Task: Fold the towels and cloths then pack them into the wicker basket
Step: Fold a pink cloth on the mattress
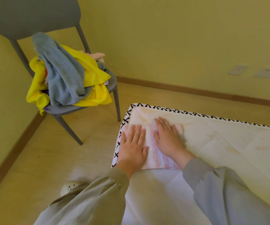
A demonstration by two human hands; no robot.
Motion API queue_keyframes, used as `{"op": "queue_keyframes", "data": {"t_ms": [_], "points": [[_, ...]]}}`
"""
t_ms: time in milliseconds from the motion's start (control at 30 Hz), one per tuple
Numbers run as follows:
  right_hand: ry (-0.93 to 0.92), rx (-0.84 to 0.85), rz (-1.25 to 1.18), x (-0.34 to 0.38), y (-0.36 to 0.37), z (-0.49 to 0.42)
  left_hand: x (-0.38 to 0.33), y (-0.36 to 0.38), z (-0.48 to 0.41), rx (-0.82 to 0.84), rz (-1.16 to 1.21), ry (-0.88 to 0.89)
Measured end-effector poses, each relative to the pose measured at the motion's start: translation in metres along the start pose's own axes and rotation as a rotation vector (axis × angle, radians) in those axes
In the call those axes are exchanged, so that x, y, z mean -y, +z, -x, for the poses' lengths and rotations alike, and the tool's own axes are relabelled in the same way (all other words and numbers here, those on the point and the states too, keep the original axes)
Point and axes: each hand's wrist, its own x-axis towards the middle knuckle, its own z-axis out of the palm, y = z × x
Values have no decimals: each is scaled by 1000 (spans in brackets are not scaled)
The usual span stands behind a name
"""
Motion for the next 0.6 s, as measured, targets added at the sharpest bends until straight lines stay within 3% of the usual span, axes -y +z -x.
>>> {"op": "queue_keyframes", "data": {"t_ms": [200, 367, 500, 600], "points": [[-72, 8, 28, 1, -14, -33, 2, 8, -3, 5, -1, -11], [8, 286, -134, 10, -32, -60, 5, 10, -2, -51, 49, 8], [8, 432, -76, 19, -42, -64, 12, 2, -1, -100, 78, -3], [-28, 490, -64, 22, -51, -58, 19, -12, -3, -38, 104, -75]]}}
